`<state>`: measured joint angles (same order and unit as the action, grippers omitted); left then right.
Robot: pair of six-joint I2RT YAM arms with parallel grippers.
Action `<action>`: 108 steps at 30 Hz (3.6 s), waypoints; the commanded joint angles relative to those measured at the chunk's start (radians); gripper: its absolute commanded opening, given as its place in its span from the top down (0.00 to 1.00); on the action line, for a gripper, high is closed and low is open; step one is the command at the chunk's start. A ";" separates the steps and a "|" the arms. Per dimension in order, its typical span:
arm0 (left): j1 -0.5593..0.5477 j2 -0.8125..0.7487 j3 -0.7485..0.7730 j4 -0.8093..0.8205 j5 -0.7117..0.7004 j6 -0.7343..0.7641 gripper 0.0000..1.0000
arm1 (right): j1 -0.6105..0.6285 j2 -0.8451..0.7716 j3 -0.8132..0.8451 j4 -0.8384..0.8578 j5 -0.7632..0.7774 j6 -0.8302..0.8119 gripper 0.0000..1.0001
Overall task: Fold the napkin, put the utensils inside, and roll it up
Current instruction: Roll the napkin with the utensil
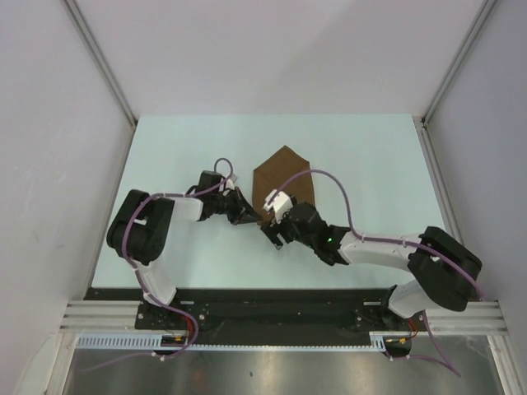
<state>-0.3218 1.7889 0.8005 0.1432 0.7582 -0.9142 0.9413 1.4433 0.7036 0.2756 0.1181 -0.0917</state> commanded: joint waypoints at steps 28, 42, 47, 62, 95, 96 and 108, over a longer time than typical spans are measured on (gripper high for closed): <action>0.078 0.015 -0.037 0.006 0.135 -0.068 1.00 | 0.165 0.381 -0.004 0.294 0.552 -0.365 0.48; 0.085 0.012 -0.035 0.056 0.124 -0.045 0.53 | 0.120 0.312 0.097 -0.007 0.195 -0.281 0.92; 0.107 -0.081 -0.058 0.027 0.043 0.006 0.17 | 0.070 0.296 0.219 -0.222 0.031 -0.249 1.00; 0.089 -0.457 -0.288 0.051 -0.556 0.175 0.10 | -0.183 0.483 0.589 -0.686 -0.578 -0.157 1.00; -0.217 -0.585 -0.251 0.099 -0.472 0.405 0.26 | -0.434 0.894 0.965 -0.935 -0.867 -0.049 1.00; -0.221 -0.562 -0.245 0.092 -0.429 0.396 0.26 | -0.437 0.898 0.971 -0.940 -0.864 -0.046 1.00; -0.235 -0.364 -0.176 0.156 -0.286 0.342 0.30 | -0.449 0.896 0.968 -0.946 -0.856 -0.034 1.00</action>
<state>-0.5499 1.3750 0.5674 0.2245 0.4225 -0.5434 0.5251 2.2990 1.6554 -0.6971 -0.8825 -0.1047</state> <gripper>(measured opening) 0.703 0.020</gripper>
